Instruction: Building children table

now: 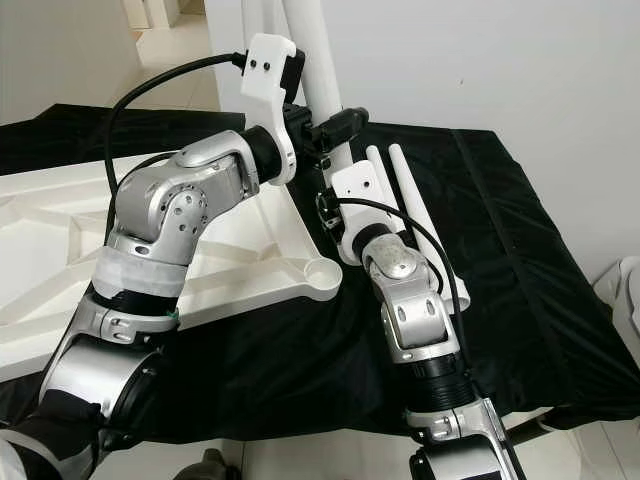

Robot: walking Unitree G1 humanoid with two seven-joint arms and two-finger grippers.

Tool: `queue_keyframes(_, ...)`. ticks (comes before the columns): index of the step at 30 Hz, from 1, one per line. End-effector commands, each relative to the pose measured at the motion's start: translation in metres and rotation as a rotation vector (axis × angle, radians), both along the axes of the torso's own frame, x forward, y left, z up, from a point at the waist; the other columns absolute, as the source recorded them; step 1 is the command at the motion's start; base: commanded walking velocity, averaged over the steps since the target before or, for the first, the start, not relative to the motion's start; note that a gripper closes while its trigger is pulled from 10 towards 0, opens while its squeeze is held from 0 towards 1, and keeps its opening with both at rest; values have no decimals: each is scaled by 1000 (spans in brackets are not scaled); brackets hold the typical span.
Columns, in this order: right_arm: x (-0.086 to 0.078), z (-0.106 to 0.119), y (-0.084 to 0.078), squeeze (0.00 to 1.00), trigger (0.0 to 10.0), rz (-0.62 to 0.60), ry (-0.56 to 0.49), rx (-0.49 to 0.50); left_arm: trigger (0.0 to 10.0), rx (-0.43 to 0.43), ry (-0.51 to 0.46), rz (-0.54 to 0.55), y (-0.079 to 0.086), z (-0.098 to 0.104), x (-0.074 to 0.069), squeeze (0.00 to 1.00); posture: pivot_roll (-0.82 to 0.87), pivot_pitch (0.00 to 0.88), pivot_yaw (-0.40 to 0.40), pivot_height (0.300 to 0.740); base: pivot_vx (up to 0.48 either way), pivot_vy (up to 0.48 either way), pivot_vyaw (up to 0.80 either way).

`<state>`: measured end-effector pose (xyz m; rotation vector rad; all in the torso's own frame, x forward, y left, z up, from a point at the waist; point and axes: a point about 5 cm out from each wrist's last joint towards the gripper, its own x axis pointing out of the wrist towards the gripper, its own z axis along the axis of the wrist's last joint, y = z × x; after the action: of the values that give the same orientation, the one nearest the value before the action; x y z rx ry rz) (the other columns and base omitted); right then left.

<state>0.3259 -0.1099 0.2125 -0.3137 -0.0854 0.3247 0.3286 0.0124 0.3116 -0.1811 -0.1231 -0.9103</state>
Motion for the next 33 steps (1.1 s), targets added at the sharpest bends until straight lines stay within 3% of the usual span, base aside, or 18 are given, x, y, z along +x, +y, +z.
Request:
queue_keyframes(1,4,-8,-3,0,10000,-36,43,1,10000,-37,-60,-66,-7,13,-12,0,77,3,-24,740,0,0,0)
queue_keyframes(2,4,-8,-3,0,10000,-36,43,1,10000,-37,-60,-66,-7,13,-12,0,77,3,-24,740,0,0,0)
queue_keyframes(3,5,-8,-4,0,10000,-44,42,7,10000,-49,-54,-87,-7,13,-14,1000,79,3,-21,740,0,0,0)
queue_keyframes(16,9,-6,-10,0,10000,-123,53,130,10000,-48,-60,-117,-4,14,-19,980,91,2,-13,740,0,0,0)
queue_keyframes(17,11,-4,-13,0,10000,-145,44,165,10000,-36,-61,-75,-1,13,-16,0,100,0,8,740,0,0,0)
queue_keyframes(25,17,1,-23,0,10000,-196,24,269,10000,-21,-19,45,10,8,-4,0,102,0,55,740,0,0,0)
queue_keyframes(33,23,7,-23,0,10000,-199,-38,248,10000,3,-6,89,16,-2,-2,0,103,0,60,740,0,0,0)
